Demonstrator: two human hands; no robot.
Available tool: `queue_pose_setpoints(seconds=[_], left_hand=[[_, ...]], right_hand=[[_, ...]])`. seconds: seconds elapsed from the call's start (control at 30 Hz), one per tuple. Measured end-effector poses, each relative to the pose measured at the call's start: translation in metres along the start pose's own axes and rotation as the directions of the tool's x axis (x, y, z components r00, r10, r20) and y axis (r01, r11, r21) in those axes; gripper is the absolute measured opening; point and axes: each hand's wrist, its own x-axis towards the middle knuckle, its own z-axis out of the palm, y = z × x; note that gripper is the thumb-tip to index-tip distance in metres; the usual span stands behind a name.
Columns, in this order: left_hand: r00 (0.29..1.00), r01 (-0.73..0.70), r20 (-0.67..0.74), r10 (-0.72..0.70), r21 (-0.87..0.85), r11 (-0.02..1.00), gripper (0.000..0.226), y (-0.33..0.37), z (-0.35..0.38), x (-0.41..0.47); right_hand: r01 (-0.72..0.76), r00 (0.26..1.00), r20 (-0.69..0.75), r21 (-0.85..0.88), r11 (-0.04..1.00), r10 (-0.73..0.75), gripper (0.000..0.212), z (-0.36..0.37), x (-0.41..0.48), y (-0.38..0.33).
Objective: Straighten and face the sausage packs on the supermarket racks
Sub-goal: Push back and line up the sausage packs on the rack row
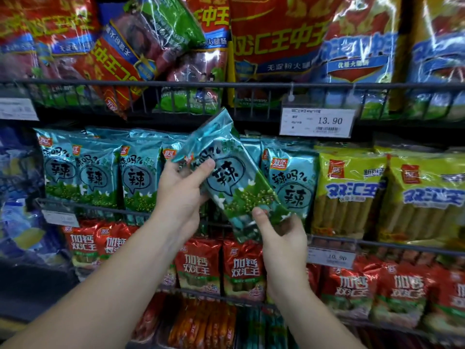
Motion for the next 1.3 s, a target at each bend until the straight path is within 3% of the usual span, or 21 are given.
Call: queue_pose_setpoints(seconds=[0.07,0.2,0.4,0.7,1.0,1.03,1.1,1.17,1.23,1.3], left_hand=[[0.998,-0.057,0.021,0.056,0.044,0.997,0.033,0.009,0.003,0.006],[0.987,-0.145,0.08,0.136,0.124,0.982,0.037,0.017,0.007,0.017],[0.951,-0.278,0.213,0.225,0.264,0.923,0.035,0.023,0.012,0.023],[0.928,-0.313,0.315,0.2,0.364,0.877,0.04,0.004,0.005,0.026],[0.948,-0.304,0.242,0.208,0.49,0.817,0.046,-0.002,0.001,0.033],[0.943,-0.33,0.231,0.239,0.568,0.754,0.048,-0.002,0.002,0.033],[0.9,-0.423,0.27,0.343,0.733,0.533,0.056,-0.005,0.004,0.029],[0.841,-0.504,0.353,0.41,0.786,0.359,0.063,-0.013,0.006,0.023],[0.8,-0.52,0.394,0.452,0.831,0.196,0.066,-0.024,0.004,0.019],[0.722,-0.485,0.439,0.535,0.872,-0.062,0.063,-0.031,0.001,0.02]], right_hand=[[0.038,0.999,0.022,-0.036,0.999,-0.037,0.047,-0.009,0.004,0.002],[0.203,0.979,0.052,-0.301,0.932,-0.197,0.062,-0.016,0.003,-0.001],[0.396,0.915,0.231,-0.673,0.625,-0.332,0.06,-0.023,0.0,-0.002],[0.568,0.813,0.406,-0.711,0.415,-0.417,0.061,-0.022,0.004,0.001],[0.675,0.732,0.526,-0.644,0.359,-0.433,0.074,-0.018,0.01,-0.003],[0.679,0.728,0.539,-0.648,0.344,-0.423,0.075,-0.017,0.011,-0.002],[0.676,0.733,0.557,-0.662,0.324,-0.391,0.076,-0.017,0.014,0.0],[0.663,0.748,0.571,-0.677,0.32,-0.339,0.075,-0.017,0.017,0.003],[0.66,0.751,0.597,-0.696,0.283,-0.283,0.076,-0.016,0.019,0.007],[0.661,0.75,0.605,-0.708,0.249,-0.269,0.077,-0.013,0.021,0.012]])
